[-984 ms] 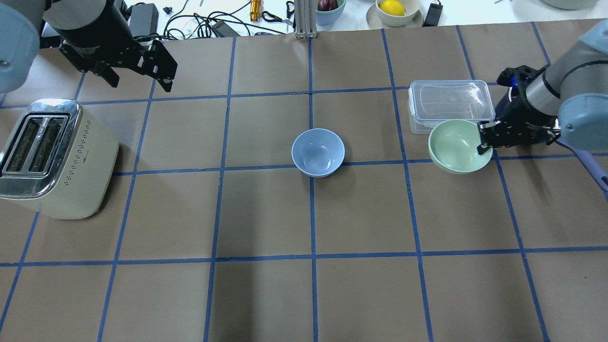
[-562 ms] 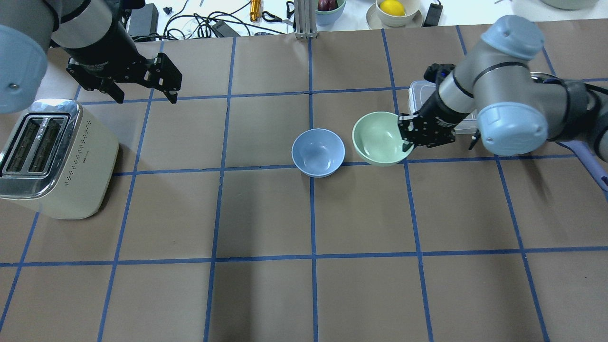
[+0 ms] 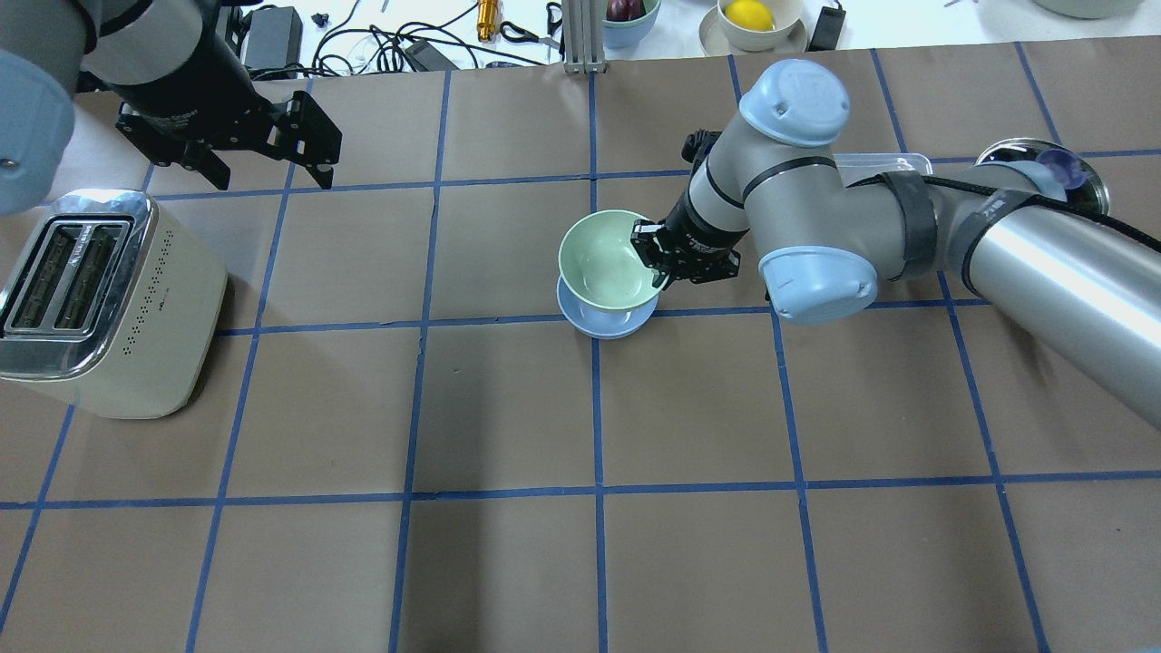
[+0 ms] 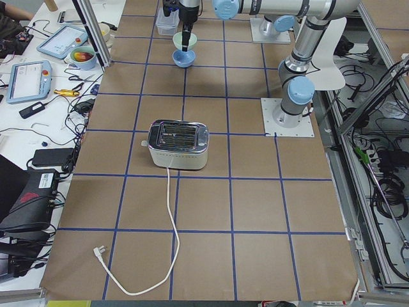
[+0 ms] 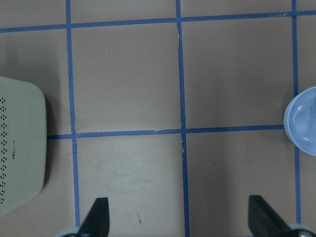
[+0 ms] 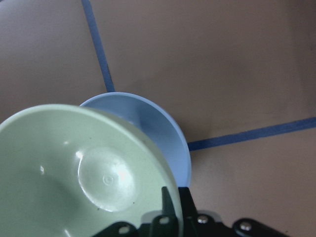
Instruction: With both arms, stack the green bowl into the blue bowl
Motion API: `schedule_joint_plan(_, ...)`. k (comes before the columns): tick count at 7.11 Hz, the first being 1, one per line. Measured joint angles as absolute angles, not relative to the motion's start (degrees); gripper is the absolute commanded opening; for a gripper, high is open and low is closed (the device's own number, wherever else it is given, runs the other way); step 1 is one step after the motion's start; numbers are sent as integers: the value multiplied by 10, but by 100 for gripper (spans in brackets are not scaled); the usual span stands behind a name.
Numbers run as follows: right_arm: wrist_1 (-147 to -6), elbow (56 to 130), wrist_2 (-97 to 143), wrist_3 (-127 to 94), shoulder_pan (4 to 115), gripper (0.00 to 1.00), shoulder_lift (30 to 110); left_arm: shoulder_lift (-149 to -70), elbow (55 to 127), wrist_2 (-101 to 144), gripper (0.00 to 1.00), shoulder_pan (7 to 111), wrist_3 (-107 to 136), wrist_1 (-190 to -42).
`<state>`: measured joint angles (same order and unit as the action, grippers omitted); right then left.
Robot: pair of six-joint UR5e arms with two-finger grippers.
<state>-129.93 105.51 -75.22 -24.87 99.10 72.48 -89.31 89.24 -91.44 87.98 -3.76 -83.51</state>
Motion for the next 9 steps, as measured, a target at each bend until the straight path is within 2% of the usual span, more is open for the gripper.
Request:
schedule_joint_plan(1,-1318,1056,-754,-251,997,10,712,-893,892,-914,100,880,-37,-835)
schedule_joint_plan(2,-1326,1056,-761,-250,999,81,706,-892,892,-914,100,881,-37,-835)
schedule_joint_plan(3,-1329,1056,-770,-249,1000,100,703,-892,893,-914,100,882,-37,-835)
schedule_joint_plan(7,-1311,1038,-785,-224,984,100,715,-892,894,-914,100,883,-35,-835)
schedule_joint_plan(9,-1191,992,-818,-196,957,100,769,-892,895,-914,100,884,-34,-835)
